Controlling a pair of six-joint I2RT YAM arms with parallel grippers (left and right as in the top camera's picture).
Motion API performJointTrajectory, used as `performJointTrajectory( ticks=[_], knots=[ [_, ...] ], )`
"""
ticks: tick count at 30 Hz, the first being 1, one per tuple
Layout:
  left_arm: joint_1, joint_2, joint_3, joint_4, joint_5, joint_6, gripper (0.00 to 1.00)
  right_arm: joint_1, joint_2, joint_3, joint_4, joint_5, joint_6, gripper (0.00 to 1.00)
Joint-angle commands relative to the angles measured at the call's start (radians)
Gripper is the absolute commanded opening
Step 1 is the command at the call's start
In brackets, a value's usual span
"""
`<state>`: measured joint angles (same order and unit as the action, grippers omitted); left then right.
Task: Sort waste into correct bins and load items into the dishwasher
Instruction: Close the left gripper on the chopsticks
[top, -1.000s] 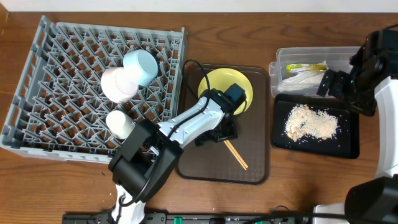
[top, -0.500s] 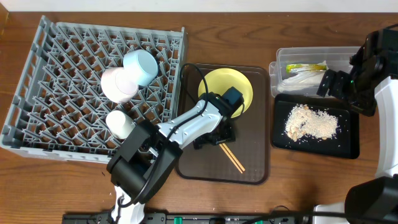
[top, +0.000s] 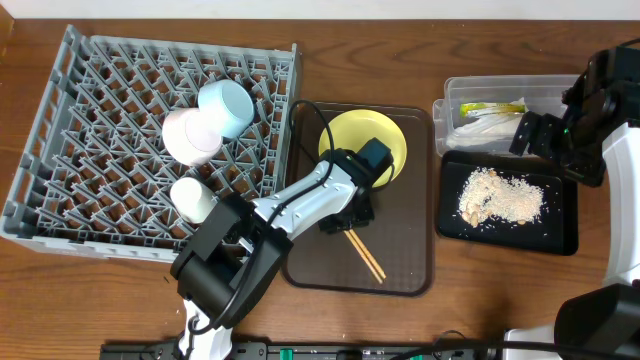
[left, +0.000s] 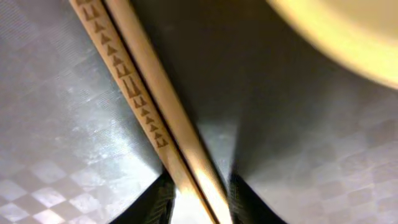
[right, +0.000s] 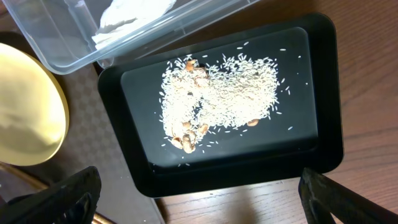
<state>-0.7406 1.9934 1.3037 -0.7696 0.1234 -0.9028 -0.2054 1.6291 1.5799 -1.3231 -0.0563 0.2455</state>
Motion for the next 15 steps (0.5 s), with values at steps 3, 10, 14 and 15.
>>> performJointTrajectory(
  ticks=[3,10,14,15],
  knots=[
    [0.002,0.019,-0.026,0.059,-0.004,0.0,0.3,0.004,-0.017,0.01,-0.001,-0.004,0.008,0.99],
    [0.007,0.019,-0.026,0.102,-0.071,0.005,0.29,0.004,-0.017,0.009,-0.001,-0.004,0.008,0.99],
    [0.01,0.019,-0.026,0.102,-0.116,0.011,0.29,0.004,-0.017,0.01,-0.002,-0.004,0.008,0.99],
    [0.011,0.019,-0.026,0.098,-0.113,0.011,0.3,0.004,-0.017,0.009,-0.002,-0.004,0.008,0.99]
  ],
)
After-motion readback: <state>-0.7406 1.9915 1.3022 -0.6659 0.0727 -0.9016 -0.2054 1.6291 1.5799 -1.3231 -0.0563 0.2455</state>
